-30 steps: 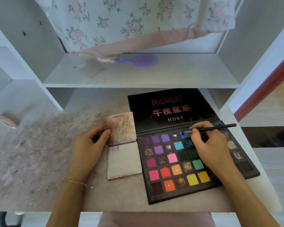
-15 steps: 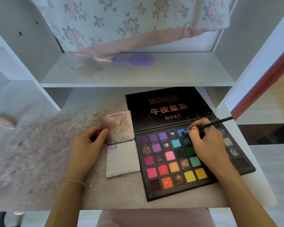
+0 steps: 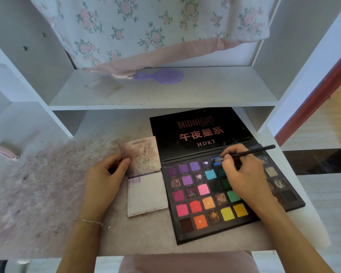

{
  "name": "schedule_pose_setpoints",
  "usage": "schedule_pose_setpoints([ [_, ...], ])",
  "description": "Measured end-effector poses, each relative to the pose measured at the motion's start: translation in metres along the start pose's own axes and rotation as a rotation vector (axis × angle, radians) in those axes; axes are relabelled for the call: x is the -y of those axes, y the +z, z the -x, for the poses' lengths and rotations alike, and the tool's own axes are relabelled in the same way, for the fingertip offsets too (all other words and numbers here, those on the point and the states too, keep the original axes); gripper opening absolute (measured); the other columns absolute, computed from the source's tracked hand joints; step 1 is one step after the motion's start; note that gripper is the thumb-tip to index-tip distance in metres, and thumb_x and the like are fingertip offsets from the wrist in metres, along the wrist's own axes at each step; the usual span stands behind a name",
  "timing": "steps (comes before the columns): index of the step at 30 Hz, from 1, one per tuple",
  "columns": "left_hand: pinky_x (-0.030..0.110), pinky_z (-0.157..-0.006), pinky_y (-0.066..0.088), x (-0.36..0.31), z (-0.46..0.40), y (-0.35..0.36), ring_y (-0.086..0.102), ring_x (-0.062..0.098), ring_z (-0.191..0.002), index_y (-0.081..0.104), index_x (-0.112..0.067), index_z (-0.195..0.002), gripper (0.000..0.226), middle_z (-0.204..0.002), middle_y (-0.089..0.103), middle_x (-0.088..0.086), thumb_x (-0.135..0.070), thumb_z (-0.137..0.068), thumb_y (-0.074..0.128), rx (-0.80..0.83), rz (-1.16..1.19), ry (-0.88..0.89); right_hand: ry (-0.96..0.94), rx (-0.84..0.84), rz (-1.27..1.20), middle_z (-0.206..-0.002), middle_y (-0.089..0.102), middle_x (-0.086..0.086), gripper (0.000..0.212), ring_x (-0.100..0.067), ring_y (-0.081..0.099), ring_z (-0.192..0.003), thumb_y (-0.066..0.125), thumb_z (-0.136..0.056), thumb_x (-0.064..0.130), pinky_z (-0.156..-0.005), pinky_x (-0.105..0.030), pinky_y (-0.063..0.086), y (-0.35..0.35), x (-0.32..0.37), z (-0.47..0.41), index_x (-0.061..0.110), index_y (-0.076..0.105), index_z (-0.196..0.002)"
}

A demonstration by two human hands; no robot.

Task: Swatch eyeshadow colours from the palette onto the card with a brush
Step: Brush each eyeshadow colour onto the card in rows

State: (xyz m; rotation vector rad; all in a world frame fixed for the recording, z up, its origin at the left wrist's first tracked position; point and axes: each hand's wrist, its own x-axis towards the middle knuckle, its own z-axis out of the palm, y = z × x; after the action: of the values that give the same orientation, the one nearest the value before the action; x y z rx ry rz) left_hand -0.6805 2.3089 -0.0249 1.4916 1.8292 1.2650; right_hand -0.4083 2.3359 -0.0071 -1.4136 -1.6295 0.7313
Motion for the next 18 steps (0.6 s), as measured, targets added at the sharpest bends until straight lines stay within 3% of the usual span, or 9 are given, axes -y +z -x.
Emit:
schedule_pose_setpoints([
  [2, 0.002, -0.064, 0.043, 0.0, 0.0, -0.001, 0.058, -0.012, -0.072, 0.065, -0.031, -0.089, 0.017, -0.079, 0.063, -0.022, -0.015, -0.085, 0.06, 0.001, -0.004, 0.009, -0.01, 0.023, -0.05, -0.074, 0.057, 0.007, 0.028, 0.003, 0.058, -0.075, 0.051, -0.087, 0.006, -0.055, -0.011, 0.048, 0.004, 0.005, -0.001, 0.032, 0.047, -0.077],
  [7, 0.001, -0.063, 0.042, -0.002, 0.0, -0.001, 0.058, -0.014, -0.072, 0.062, -0.037, -0.084, 0.022, -0.078, 0.063, -0.024, -0.015, -0.085, 0.06, 0.014, 0.002, 0.012, -0.01, 0.147, -0.217, -0.073, 0.06, -0.013, 0.018, -0.031, 0.059, -0.071, 0.05, -0.087, 0.01, -0.065, -0.039, 0.05, 0.024, 0.021, -0.001, 0.027, 0.049, -0.08],
  [9, 0.001, -0.064, 0.042, -0.002, 0.0, -0.001, 0.058, -0.013, -0.073, 0.062, -0.038, -0.084, 0.023, -0.078, 0.063, -0.024, -0.015, -0.085, 0.06, 0.013, 0.002, 0.016, -0.015, 0.209, -0.264, -0.072, 0.06, -0.014, 0.019, -0.03, 0.058, -0.071, 0.052, -0.087, 0.01, -0.064, -0.037, 0.048, 0.034, 0.027, 0.0, 0.027, 0.051, -0.078],
  [14, 0.004, -0.065, 0.044, 0.0, -0.001, -0.001, 0.059, -0.01, -0.074, 0.066, -0.029, -0.089, 0.015, -0.079, 0.064, -0.022, -0.015, -0.085, 0.06, 0.015, -0.01, 0.023, -0.034, 0.361, -0.258, -0.068, 0.062, 0.004, 0.02, -0.012, 0.058, -0.065, 0.055, -0.087, 0.014, -0.057, -0.019, 0.048, 0.06, 0.042, 0.0, 0.032, 0.054, -0.077],
  [18, 0.006, -0.066, 0.044, 0.0, -0.001, -0.002, 0.06, -0.006, -0.077, 0.065, -0.029, -0.089, 0.017, -0.08, 0.065, -0.019, -0.013, -0.085, 0.06, 0.023, -0.016, 0.045, -0.036, 0.415, -0.251, -0.076, 0.065, 0.004, 0.014, -0.007, 0.062, -0.074, 0.054, -0.086, 0.017, -0.067, -0.019, 0.052, 0.075, 0.048, 0.0, 0.03, 0.056, -0.082],
])
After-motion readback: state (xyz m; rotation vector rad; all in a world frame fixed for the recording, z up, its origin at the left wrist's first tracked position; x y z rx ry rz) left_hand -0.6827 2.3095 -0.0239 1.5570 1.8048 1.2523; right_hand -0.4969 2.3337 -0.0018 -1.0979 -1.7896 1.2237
